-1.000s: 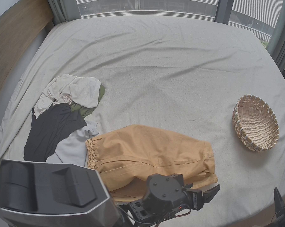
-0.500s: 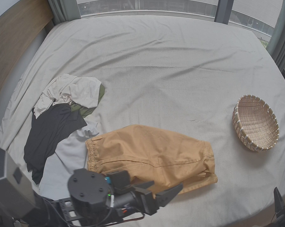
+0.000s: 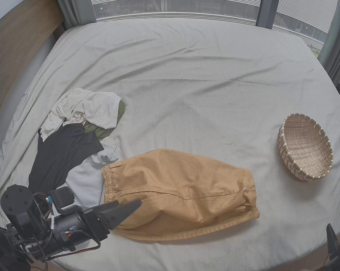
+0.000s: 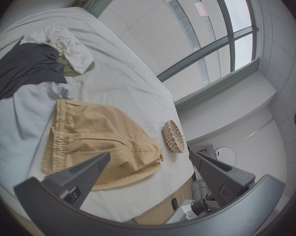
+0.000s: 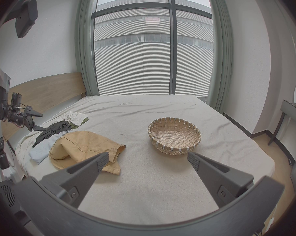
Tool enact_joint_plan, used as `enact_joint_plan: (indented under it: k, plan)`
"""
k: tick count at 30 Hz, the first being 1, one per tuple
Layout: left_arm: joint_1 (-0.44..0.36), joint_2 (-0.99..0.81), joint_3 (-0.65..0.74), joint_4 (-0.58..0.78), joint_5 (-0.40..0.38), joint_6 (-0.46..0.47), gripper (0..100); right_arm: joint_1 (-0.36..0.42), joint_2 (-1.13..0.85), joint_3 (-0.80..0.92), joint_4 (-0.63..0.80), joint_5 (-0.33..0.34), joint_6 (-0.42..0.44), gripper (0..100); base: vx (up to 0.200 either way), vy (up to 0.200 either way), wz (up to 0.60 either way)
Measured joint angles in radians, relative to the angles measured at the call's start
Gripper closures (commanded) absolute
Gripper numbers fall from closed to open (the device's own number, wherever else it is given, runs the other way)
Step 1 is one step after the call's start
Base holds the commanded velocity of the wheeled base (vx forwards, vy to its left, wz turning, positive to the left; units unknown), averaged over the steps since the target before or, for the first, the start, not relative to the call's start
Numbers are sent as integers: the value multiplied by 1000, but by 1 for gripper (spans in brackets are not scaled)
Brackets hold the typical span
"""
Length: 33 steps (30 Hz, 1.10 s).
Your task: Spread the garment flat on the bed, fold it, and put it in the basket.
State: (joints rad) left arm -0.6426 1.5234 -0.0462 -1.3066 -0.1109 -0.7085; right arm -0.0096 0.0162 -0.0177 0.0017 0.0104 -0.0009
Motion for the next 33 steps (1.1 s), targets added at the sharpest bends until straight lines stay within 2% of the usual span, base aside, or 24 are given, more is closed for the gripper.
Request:
enact_joint_plan:
  k: [8, 17, 28, 33]
  plan:
    - [114, -78, 27, 16, -61, 1, 0, -1, 0, 0, 0, 0, -1, 0, 0, 0, 0]
    - [262, -17, 29, 20, -160, 16, 0, 0, 0, 0, 0, 0, 0, 0, 0, 0, 0]
    - [336, 147, 27, 10, -180, 113, 0, 0, 0, 0, 0, 0, 0, 0, 0, 0, 0]
    - [357, 230, 16, -64, -197, 125, 0, 0, 0, 0, 0, 0, 0, 0, 0, 0, 0]
